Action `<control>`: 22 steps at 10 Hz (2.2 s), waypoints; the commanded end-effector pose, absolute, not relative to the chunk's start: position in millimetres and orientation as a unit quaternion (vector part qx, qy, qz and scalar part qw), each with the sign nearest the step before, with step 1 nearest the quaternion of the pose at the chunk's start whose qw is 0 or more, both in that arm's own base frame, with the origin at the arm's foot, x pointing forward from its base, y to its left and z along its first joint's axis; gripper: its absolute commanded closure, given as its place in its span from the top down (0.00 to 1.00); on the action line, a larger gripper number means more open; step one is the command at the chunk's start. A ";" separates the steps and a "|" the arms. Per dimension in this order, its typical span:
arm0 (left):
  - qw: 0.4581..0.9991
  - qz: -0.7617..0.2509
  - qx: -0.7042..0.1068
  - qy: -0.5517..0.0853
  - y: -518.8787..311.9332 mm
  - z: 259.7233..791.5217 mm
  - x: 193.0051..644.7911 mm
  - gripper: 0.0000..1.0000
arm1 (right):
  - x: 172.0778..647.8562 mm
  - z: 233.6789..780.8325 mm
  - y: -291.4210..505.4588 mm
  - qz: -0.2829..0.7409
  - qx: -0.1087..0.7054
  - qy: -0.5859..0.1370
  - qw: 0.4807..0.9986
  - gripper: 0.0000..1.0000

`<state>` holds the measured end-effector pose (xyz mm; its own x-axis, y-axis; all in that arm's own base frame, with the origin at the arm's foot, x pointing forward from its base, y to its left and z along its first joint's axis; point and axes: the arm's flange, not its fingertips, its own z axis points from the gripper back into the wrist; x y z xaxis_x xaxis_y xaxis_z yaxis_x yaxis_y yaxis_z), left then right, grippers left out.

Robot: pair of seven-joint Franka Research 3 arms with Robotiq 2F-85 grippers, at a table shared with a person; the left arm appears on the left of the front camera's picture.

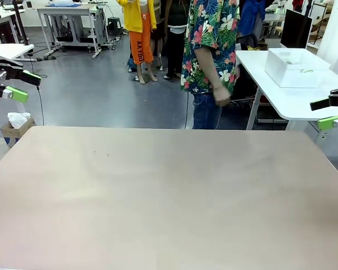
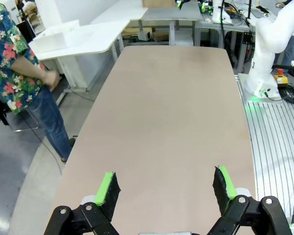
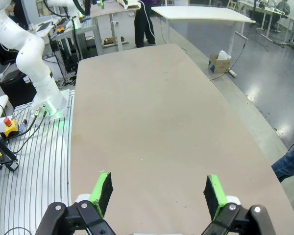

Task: Stack the cups and store them in the basket.
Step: Place the stack of Reusable plastic cups into the Pantry Basket.

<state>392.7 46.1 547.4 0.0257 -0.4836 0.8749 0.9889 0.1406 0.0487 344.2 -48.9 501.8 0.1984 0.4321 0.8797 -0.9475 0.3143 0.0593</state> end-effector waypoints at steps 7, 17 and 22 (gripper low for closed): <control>0.646 -0.570 -0.317 -0.397 45.5 549.1 393.7 1.00 | 345.3 505.3 -47.6 0.481 0.328 -0.408 0.703 1.00; 0.646 -0.570 -0.317 -0.397 45.5 549.1 393.7 1.00 | 345.3 505.3 -47.6 0.481 0.328 -0.408 0.703 1.00; 0.646 -0.570 -0.317 -0.397 45.5 549.1 393.7 1.00 | 345.3 505.3 -47.6 0.481 0.328 -0.408 0.703 1.00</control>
